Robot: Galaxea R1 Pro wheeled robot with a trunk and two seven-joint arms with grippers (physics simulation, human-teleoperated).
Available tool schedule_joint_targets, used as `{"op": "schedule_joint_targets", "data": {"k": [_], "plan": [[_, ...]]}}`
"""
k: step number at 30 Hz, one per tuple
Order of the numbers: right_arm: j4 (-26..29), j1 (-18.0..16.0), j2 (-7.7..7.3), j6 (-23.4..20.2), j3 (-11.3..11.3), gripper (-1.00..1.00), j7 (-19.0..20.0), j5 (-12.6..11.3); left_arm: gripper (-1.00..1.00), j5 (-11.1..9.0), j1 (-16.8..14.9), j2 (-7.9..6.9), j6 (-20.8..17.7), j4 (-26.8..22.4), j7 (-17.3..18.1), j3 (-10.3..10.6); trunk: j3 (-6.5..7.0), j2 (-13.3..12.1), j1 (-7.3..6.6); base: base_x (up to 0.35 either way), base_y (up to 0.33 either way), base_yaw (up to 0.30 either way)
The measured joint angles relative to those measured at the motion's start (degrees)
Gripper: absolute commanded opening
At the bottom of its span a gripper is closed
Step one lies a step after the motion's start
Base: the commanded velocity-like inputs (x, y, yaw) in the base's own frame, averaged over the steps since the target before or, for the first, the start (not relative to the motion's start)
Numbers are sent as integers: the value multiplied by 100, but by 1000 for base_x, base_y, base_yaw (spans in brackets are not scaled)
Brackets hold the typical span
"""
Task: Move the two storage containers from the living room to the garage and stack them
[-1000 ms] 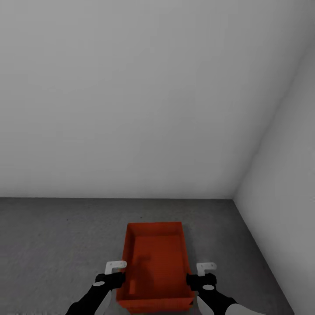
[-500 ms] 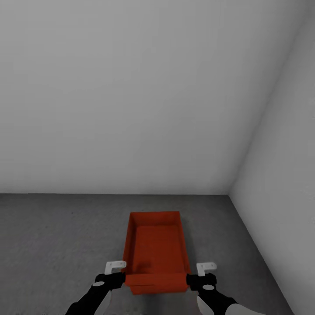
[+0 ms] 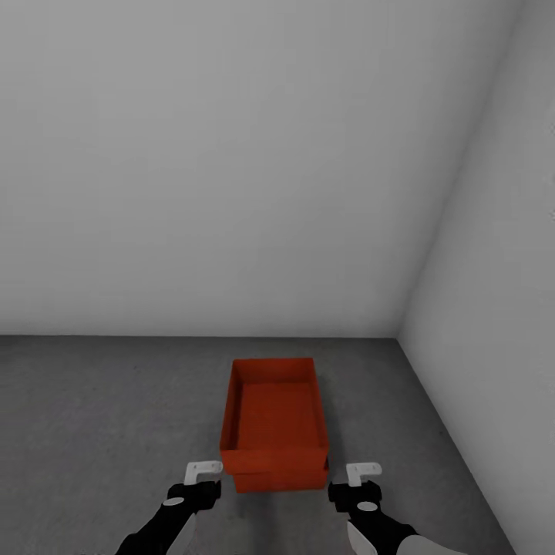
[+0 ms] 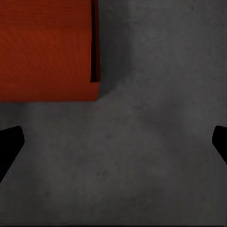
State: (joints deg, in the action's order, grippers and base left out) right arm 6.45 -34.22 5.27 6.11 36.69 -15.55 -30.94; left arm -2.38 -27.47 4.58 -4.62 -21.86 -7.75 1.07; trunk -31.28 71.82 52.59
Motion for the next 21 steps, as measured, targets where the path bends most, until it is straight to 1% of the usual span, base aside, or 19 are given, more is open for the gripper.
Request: {"op": "schedule_joint_targets", "data": {"k": [21], "plan": [[0, 2, 0, 8, 3, 100, 0, 0, 100, 0, -2, -7, -9, 27, 0, 2, 188, 0, -1, -8, 0, 0]]}}
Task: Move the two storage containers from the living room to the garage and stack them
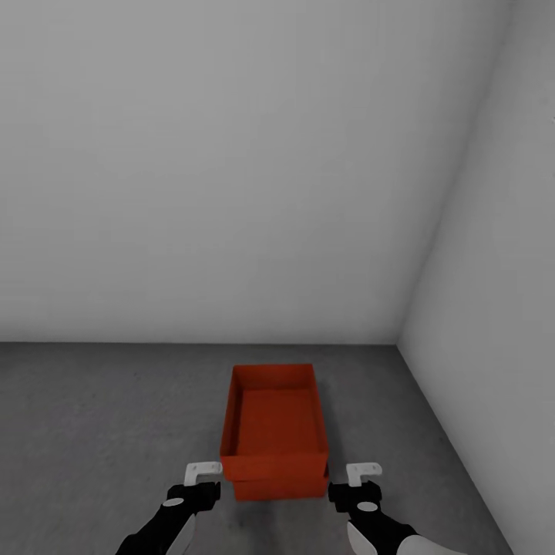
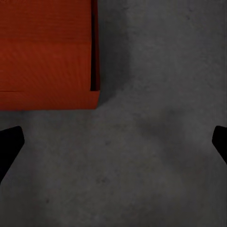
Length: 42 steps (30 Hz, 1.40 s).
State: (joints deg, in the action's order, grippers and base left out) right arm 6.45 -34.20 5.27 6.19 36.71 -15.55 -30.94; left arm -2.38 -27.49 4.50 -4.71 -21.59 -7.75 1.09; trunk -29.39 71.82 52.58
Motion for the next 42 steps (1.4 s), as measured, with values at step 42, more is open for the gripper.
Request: {"op": "schedule_joint_targets", "data": {"k": [42], "plan": [[-258, 3, 29, -20, 3, 100, 16, -15, 100, -14, 1, -113, 62, 343, -10, -2, 359, 0, 0, 0, 0, 0]]}}
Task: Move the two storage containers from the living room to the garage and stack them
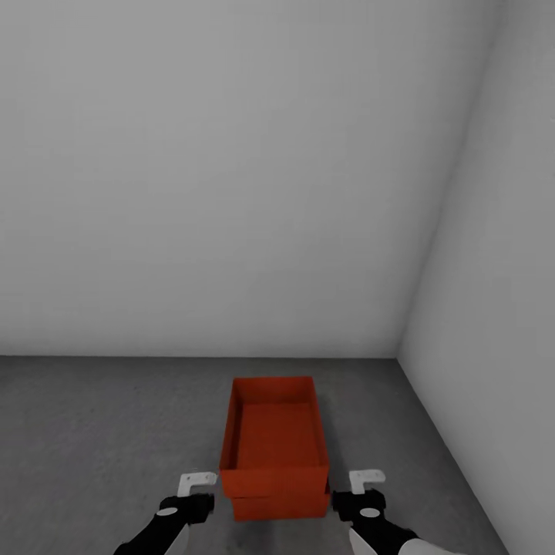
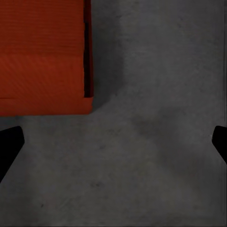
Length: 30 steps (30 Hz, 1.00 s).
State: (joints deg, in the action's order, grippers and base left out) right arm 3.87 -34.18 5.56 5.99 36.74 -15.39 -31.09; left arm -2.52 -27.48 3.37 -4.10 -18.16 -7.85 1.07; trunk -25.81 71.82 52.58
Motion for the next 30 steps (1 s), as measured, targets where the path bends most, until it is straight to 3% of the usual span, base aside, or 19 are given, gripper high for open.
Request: {"op": "schedule_joint_targets", "data": {"k": [7, 13, 20, 23, 30], "plan": [[-502, 35, 36, 17, 2, 100, 60, -1, 100, 8, -2, -72, 26, 727, 8, -3, 4, 0, 0, 0, 0, 0], [-543, 483, 26, 40, 1, 100, 88, 55, 100, -40, 0, -133, 29, 1196, 11, -7, 4, 0, 0, 0, 0, 0], [-547, 1015, -3, 58, 11, 100, 91, 79, 100, -327, 5, -168, 183, 1719, 11, -8, 5, 0, 0, 0, 0, 0], [-551, 1185, -11, 55, 9, 100, 90, 78, 100, -363, 157, -199, 406, 1771, 7, -10, 4, 0, 0, 0, 0, 0], [-552, 1685, -16, 53, 10, 100, 90, 75, 100, -375, 626, -215, 497, 1788, 6, -10, 4, 0, 0, 0, 0, 0]]}}
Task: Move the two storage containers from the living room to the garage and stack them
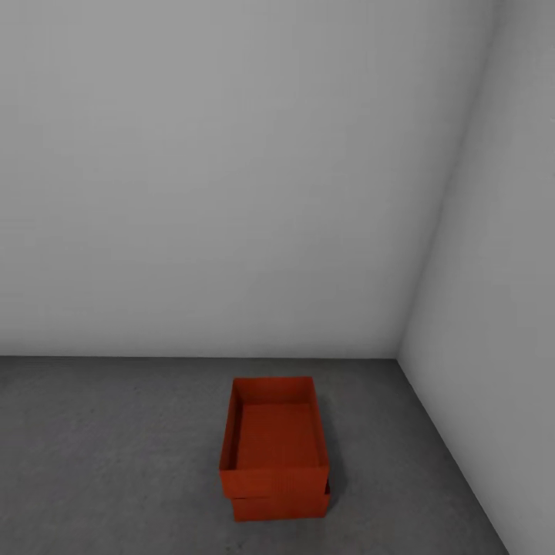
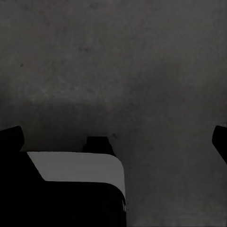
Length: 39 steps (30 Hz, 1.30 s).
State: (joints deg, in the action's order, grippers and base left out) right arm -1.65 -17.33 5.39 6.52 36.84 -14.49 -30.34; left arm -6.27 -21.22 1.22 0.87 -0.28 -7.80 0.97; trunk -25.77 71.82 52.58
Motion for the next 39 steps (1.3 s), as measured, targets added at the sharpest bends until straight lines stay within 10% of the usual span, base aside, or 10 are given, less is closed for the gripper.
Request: {"op": "schedule_joint_targets", "data": {"k": [11, 39], "plan": [[-2, 525, -25, -14, 2, 100, 0, -11, 100, 1, 600, 10, -40, 3, 0, 2, 1, 0, 0, 0, 0, 0], [-2, 552, -66, -79, 12, 100, 0, -19, 100, 65, 639, -1, 7, -56, -7, 28, 1, 0, 0, 0, 0, 0]]}}
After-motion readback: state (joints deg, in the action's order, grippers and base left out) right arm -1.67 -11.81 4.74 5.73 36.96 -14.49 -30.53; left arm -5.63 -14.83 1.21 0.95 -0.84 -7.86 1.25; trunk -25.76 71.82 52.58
